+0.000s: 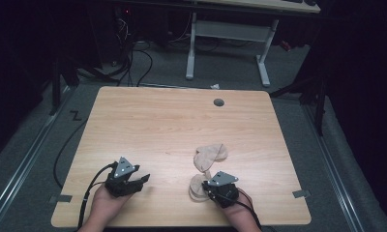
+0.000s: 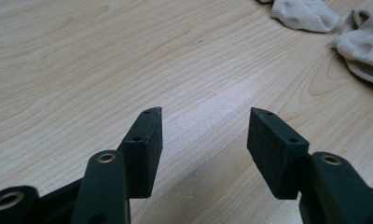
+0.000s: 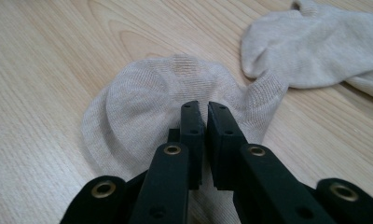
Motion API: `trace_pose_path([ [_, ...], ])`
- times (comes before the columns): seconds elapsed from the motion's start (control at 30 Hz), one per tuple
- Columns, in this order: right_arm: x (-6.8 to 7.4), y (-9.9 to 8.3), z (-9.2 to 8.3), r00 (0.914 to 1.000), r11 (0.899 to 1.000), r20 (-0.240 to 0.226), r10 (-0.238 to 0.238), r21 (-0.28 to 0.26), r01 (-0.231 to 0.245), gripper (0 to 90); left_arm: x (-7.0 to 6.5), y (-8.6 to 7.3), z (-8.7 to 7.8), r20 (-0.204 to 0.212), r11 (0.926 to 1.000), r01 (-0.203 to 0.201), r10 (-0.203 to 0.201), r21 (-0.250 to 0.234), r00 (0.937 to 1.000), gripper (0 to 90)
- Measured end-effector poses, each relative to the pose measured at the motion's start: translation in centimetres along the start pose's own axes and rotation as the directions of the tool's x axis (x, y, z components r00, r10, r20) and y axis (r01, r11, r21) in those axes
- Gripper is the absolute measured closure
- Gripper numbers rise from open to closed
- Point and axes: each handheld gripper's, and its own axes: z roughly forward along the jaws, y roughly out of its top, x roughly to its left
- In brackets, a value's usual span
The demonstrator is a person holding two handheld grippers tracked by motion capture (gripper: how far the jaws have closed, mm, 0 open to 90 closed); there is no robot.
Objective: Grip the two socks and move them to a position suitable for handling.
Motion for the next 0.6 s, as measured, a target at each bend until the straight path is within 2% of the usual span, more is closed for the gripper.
trace_pose_path([
  [0.17, 0.1, 0.2, 0.1, 0.9999, 1.0, 0.003, -0.012, 0.003, 0.012, 82.2, 0.0, 0.0, 0.1, 0.0, 1.0, 0.003, -0.003, 0.003, 1.0, 45.7],
  [0.23, 0.2, 0.4, -0.1, 0.9996, 1.0, 0.02, -0.022, 0.003, 0.022, 80.5, 0.0, 0.0, 0.2, 0.002, 1.0, 0.002, -0.002, 0.005, 1.0, 45.6],
  [0.3, 0.5, 1.0, -0.7, 0.9994, 0.999, 0.026, -0.021, -0.037, 0.022, 77.5, 0.0, 0.0, 0.1, 0.001, 1.0, 0.005, -0.005, 0.002, 1.0, 45.7],
  [0.37, 0.6, 1.3, -1.0, 0.9995, 0.998, 0.021, -0.023, -0.053, 0.024, 76.0, 0.0, 0.0, 0.1, 0.002, 1.0, 0.008, -0.008, -0.001, 1.0, 45.6],
  [0.43, 1.8, 2.0, -1.4, 0.9991, 0.995, -0.019, -0.037, -0.088, 0.036, 69.6, 0.0, 0.0, 0.0, 0.003, 1.0, 0.003, -0.003, -0.004, 1.0, 45.7],
  [0.5, 2.1, 2.1, -1.3, 0.9986, 0.995, -0.03, -0.045, -0.091, 0.042, 67.5, 0.0, 0.0, 0.0, 0.003, 1.0, 0.002, -0.002, -0.003, 1.0, 45.7],
  [0.53, 2.7, 2.2, -1.0, 0.9975, 0.995, -0.033, -0.062, -0.083, 0.059, 65.7, 0.0, 0.0, 0.0, 0.003, 1.0, 0.004, -0.004, -0.001, 1.0, 45.7],
  [0.57, 3.4, 2.1, -0.3, 0.9946, 0.994, -0.023, -0.101, -0.05, 0.1, 62.2, 0.0, 0.0, 0.0, 0.004, 1.0, 0.008, -0.008, -0.003, 1.0, 45.8],
  [0.6, 3.4, 2.1, -0.3, 0.9946, 0.994, -0.023, -0.101, -0.05, 0.1, 62.2, 0.0, 0.0, 0.0, 0.004, 1.0, 0.008, -0.008, -0.003, 1.0, 45.8],
])
